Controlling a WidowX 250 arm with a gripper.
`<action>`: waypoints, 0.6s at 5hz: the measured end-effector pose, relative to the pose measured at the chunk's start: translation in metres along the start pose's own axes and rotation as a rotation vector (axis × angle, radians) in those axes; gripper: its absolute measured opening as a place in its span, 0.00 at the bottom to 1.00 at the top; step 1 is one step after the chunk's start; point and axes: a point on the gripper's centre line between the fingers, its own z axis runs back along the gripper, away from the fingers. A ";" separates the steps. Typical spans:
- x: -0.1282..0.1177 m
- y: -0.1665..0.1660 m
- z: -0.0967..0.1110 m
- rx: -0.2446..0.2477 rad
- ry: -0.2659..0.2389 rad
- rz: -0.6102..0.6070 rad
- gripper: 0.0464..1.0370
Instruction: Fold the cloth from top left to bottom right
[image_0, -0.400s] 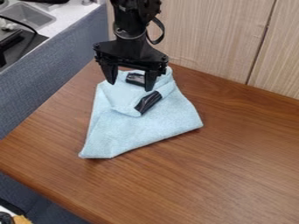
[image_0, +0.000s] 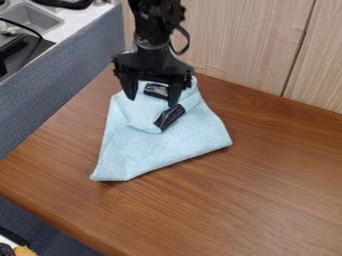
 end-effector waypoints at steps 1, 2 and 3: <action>0.016 0.002 -0.005 0.001 -0.011 0.028 0.96; 0.036 0.009 -0.020 0.001 -0.002 0.075 0.96; 0.050 0.013 -0.038 -0.015 0.024 0.114 0.96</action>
